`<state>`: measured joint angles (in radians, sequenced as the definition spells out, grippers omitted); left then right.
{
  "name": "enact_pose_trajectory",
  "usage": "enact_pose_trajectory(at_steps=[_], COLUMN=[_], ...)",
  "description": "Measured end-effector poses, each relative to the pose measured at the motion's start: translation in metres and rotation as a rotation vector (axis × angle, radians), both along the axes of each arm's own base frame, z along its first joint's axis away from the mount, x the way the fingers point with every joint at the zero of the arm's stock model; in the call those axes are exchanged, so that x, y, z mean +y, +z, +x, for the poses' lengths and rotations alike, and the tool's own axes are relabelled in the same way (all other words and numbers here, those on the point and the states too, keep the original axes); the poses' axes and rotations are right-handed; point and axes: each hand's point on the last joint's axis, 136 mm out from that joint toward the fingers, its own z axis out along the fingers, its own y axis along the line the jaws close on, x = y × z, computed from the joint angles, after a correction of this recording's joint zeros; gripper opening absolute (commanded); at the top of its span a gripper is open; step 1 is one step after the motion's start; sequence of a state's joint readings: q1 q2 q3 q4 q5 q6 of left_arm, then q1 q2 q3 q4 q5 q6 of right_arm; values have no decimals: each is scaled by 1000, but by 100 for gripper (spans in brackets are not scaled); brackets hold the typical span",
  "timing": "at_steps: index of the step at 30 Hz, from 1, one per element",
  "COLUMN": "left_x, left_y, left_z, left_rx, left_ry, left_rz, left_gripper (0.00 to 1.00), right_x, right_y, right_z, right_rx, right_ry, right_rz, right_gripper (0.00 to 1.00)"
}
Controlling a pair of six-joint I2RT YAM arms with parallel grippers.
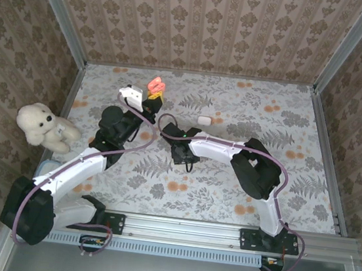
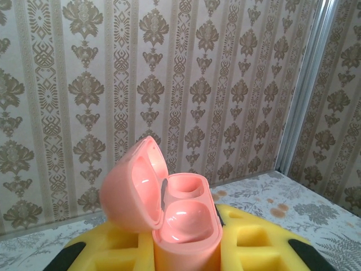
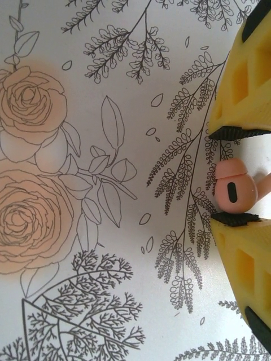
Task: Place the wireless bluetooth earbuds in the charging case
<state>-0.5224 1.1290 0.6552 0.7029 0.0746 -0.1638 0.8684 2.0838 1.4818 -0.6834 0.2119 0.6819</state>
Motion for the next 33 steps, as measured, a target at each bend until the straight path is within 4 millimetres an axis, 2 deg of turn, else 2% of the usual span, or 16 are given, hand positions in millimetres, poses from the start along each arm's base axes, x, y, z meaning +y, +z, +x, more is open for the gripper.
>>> enact_pose_trajectory(at_steps=[26, 33], left_x=[-2, -2], left_y=[-5, -4], left_z=[3, 3], left_rx=[9, 7], left_ry=[-1, -2], left_rz=[9, 7], left_gripper=[0, 0], right_x=[-3, -4], right_y=[0, -1], right_z=[3, 4], right_rx=[67, 75], right_ry=[-119, -132], right_rz=[41, 45], right_gripper=[38, 33])
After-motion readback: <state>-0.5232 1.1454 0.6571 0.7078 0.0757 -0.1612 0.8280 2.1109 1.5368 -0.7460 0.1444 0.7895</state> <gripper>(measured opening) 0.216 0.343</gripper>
